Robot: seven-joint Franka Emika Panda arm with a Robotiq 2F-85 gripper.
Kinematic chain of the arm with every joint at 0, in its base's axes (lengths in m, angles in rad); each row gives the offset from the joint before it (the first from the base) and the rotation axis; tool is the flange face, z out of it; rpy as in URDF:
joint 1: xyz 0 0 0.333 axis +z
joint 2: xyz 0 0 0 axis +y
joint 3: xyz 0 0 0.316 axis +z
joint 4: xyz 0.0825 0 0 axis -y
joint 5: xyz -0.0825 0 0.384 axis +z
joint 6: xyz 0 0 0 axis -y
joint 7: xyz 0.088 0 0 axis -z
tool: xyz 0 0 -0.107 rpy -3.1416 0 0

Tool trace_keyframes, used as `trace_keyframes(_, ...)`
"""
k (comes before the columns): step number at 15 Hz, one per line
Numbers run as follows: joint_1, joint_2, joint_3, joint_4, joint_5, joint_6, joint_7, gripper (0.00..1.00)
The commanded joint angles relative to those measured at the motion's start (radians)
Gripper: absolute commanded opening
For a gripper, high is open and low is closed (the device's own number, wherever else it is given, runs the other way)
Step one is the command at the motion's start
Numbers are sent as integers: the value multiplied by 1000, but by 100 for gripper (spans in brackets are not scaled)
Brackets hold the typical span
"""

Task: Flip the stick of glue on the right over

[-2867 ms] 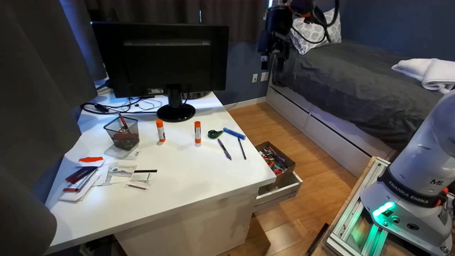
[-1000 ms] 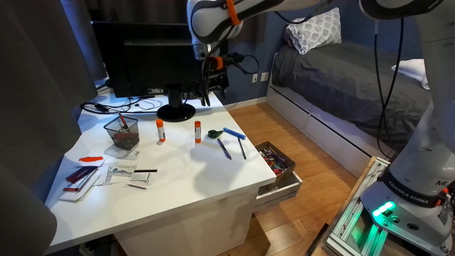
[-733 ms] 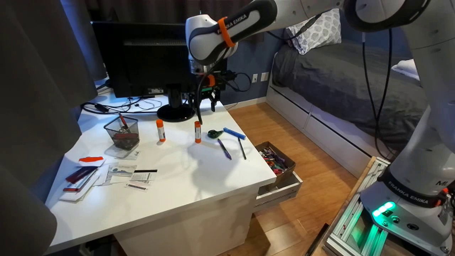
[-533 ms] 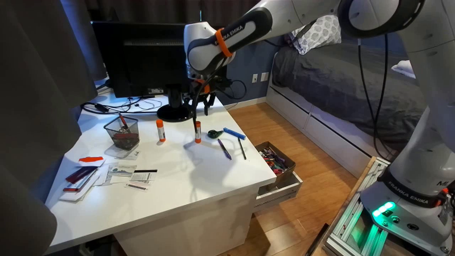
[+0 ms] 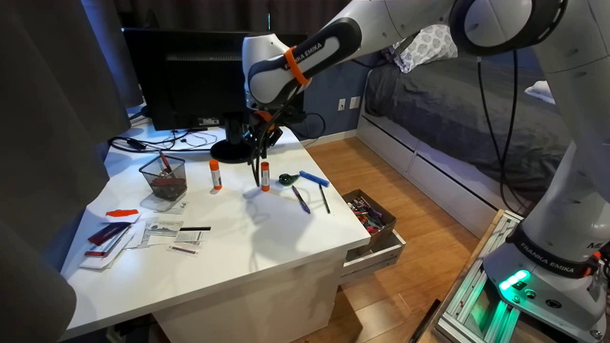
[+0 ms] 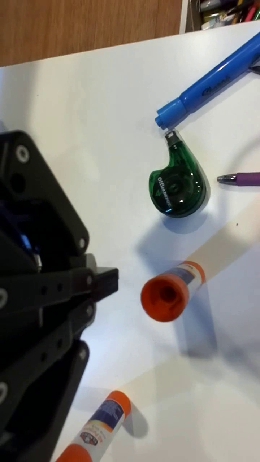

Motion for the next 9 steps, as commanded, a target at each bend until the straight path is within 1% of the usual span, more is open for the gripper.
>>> trace_keyframes(1,10,17,-2,22,-13,-24,13,0)
trace_keyframes(9,-6,24,33,25,12,-48,-43,0)
